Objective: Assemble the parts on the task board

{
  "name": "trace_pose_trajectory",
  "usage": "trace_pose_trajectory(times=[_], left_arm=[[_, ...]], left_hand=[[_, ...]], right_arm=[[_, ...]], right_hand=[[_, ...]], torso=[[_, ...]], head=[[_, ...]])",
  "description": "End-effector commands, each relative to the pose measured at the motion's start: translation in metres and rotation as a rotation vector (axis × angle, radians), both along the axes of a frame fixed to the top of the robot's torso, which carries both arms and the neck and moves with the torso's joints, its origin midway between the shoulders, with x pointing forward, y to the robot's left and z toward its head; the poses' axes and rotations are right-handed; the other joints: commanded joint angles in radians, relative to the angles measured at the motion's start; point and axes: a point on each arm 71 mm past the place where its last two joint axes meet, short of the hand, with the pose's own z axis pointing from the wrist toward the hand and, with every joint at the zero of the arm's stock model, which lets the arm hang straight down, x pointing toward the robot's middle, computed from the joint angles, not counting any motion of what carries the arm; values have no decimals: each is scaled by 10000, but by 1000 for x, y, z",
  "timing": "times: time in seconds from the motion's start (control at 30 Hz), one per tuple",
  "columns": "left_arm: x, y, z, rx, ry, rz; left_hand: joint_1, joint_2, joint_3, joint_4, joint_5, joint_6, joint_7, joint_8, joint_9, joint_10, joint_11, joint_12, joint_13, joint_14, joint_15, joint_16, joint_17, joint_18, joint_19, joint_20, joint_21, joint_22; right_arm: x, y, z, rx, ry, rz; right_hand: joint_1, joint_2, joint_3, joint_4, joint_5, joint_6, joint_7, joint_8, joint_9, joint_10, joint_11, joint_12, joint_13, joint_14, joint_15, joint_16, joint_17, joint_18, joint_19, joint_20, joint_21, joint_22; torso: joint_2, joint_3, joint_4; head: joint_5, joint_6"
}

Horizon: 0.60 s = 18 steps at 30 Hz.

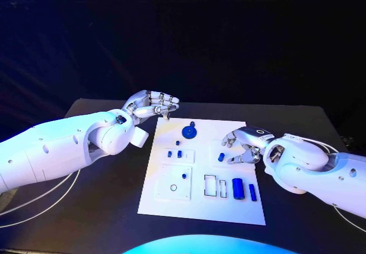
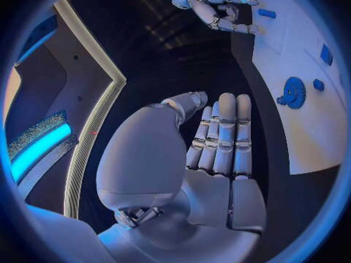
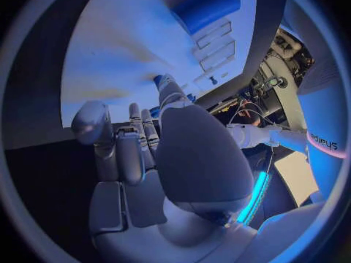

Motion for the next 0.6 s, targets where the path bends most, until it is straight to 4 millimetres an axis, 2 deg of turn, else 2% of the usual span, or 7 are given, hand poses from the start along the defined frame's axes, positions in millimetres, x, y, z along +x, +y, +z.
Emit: trace_pose_trajectory(times=[0.03, 0.23, 0.43, 0.6], left_arm=[[0, -2, 1, -138, -21, -167], [-1, -2, 2, -138, -27, -159], [0, -1, 2, -131, -25, -147], [-1, -1, 1, -127, -20, -145]], left_hand=[[-91, 12, -60, -14, 15, -53, 95, -14, -15, -68, 15, 69, -1, -60, 18, 0, 1, 156, -2, 84, -53, -14], [-91, 12, -60, -14, 15, -53, 95, -14, -15, -68, 15, 69, -1, -60, 18, 0, 1, 156, -2, 84, -53, -14], [-91, 12, -60, -14, 15, -53, 95, -14, -15, -68, 15, 69, -1, -60, 18, 0, 1, 156, -2, 84, -53, -14], [-91, 12, -60, -14, 15, -53, 95, -14, -15, -68, 15, 69, -1, -60, 18, 0, 1, 156, -2, 84, -53, -14]], right_arm=[[-2, 4, -4, -142, 395, 308], [-3, 9, -4, 225, 286, 372], [-3, 13, -5, 460, 272, 445], [-3, 15, -6, 481, 315, 470]], right_hand=[[87, 215, 212, -17, -78, 272, 62, 141, 54, 392, -100, 250, 20, 445, -123, 114, 165, -102, 228, -80, 464, 835], [164, 434, 499, -38, -105, 667, 165, 226, 71, 1110, -257, 312, -34, 512, -260, 208, 291, -180, 425, -213, 926, 1013], [195, 628, 1363, -5, -87, 1000, 105, 142, -17, 1998, -348, -228, -121, 535, -357, 258, 321, -231, 521, -294, 1198, 1161], [135, 547, 2088, -11, -88, 1268, 73, 104, -52, 2565, -396, -729, -121, 542, -390, 288, 339, -256, 565, -339, 1345, 1252]], torso=[[4, 1, 3], [4, -2, 1], [0, 1, 3], [6, -4, 0]], head=[[-6, -11], [-17, -17], [-22, -20], [-26, -35]])
